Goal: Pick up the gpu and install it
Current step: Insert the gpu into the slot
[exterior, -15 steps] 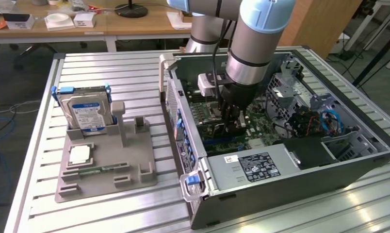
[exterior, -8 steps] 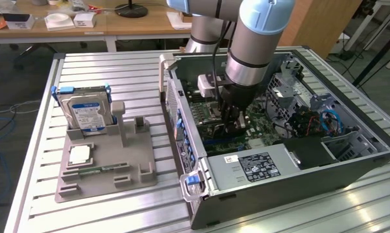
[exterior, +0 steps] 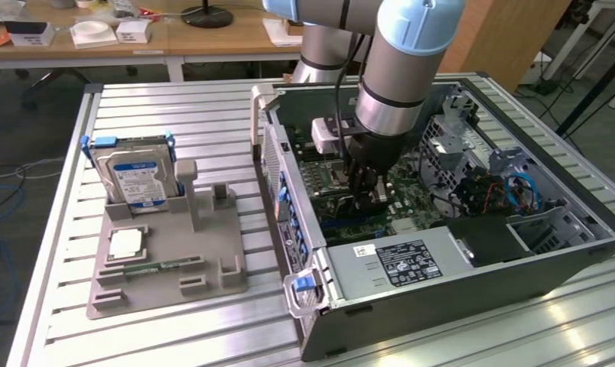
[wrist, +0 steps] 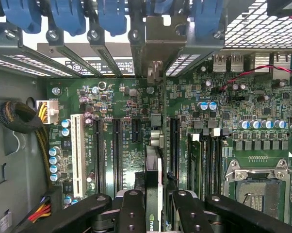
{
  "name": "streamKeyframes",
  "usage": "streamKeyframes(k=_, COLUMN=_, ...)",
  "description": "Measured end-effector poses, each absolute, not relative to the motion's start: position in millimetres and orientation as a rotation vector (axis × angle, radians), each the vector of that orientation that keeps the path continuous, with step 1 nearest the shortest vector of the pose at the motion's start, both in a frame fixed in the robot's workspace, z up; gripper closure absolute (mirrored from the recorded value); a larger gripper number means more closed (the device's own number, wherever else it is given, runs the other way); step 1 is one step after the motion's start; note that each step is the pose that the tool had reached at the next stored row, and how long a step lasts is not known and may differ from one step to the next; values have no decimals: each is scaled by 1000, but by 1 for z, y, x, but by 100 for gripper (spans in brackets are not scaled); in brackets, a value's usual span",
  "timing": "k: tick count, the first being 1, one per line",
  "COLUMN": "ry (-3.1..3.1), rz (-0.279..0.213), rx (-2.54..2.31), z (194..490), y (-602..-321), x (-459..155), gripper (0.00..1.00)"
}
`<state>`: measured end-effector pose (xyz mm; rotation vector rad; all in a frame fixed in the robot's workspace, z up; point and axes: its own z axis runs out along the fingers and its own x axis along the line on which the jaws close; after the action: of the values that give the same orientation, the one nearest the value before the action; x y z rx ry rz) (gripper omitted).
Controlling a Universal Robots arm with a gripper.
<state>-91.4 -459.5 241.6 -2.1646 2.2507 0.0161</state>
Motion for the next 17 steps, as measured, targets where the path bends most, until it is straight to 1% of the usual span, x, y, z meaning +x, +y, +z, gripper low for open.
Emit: streamKeyframes(k=17, ry=2252, rz=12, rx=-2166, z=240, y=-459, x=-93, gripper=74)
